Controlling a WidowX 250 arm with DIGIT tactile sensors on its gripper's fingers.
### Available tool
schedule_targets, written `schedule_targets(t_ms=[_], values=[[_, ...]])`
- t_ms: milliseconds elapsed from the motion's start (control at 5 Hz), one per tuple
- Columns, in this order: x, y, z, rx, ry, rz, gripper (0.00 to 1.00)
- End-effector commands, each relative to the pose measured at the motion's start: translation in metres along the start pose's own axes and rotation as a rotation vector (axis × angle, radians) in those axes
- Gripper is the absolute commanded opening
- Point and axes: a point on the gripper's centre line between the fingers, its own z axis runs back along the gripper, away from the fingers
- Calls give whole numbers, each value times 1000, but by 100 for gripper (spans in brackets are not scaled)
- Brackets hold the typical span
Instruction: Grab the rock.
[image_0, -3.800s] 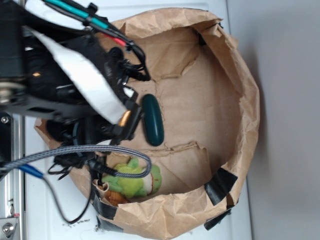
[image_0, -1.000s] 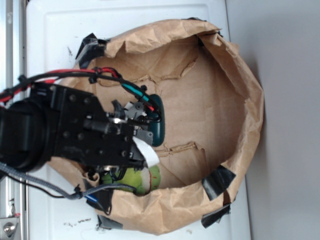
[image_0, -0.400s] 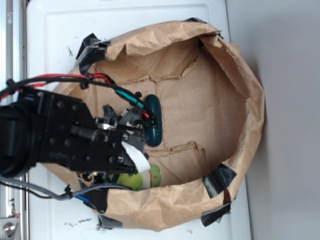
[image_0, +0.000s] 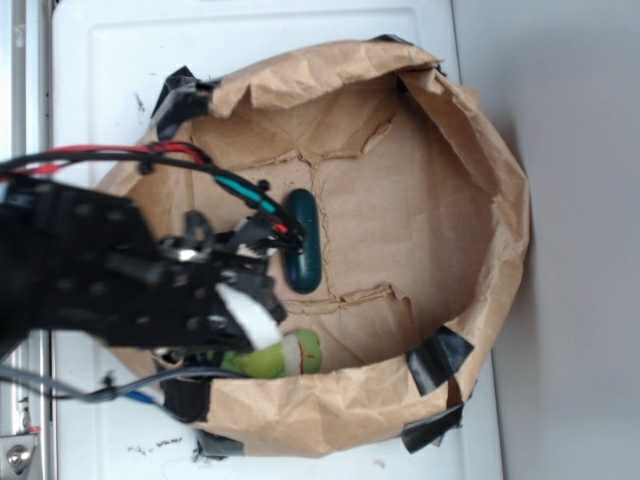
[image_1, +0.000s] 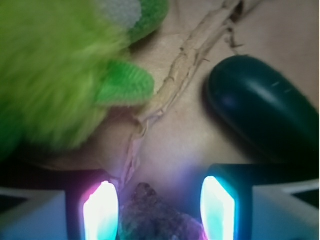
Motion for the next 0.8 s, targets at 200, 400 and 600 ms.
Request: schedule_targets(t_ms=[200, 400, 600], values=[[18, 13, 65, 29, -167, 24, 0], [21, 19, 70, 28, -166, 32, 0], [32, 32, 80, 38, -188, 51, 0]])
